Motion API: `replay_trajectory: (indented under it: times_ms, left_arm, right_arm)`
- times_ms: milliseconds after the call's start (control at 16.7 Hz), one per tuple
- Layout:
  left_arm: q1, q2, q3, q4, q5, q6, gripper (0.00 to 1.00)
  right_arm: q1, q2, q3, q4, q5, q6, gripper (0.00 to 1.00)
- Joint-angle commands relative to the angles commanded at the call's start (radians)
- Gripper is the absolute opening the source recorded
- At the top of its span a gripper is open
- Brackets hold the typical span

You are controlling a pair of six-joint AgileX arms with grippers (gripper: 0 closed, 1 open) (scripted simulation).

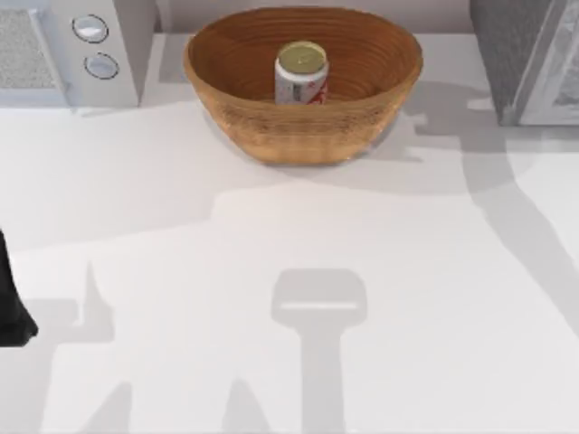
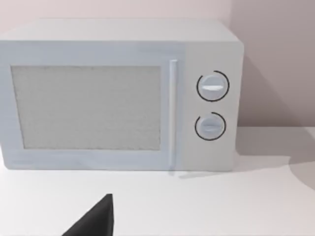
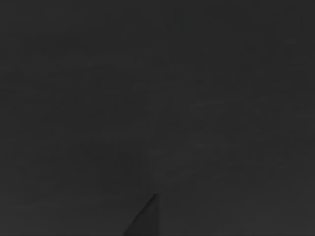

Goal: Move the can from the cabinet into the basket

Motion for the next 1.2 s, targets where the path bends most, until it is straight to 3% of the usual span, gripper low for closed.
replay_trajectory:
  times_ms: [360,720,960,1200]
  left_arm:
    - [0.0,0.0,0.0,0.0,0.0,0.0,1.0]
    - [0.0,0.0,0.0,0.0,0.0,0.0,1.0]
    - [0.0,0.0,0.0,0.0,0.0,0.0,1.0]
    - [0.0,0.0,0.0,0.0,0.0,0.0,1.0]
  right_arm:
    - [-0.075,0.135,0.094,0.039,-0.072,0.002,1.0]
    - [-0.075,0.119,0.082,0.044,-0.077,0.001,1.0]
    - [-0.097,0.013,-0.058,0.078,-0.108,0.0,1.0]
    - [-0.148,-0.194,-0.332,0.137,-0.165,-0.001,1.0]
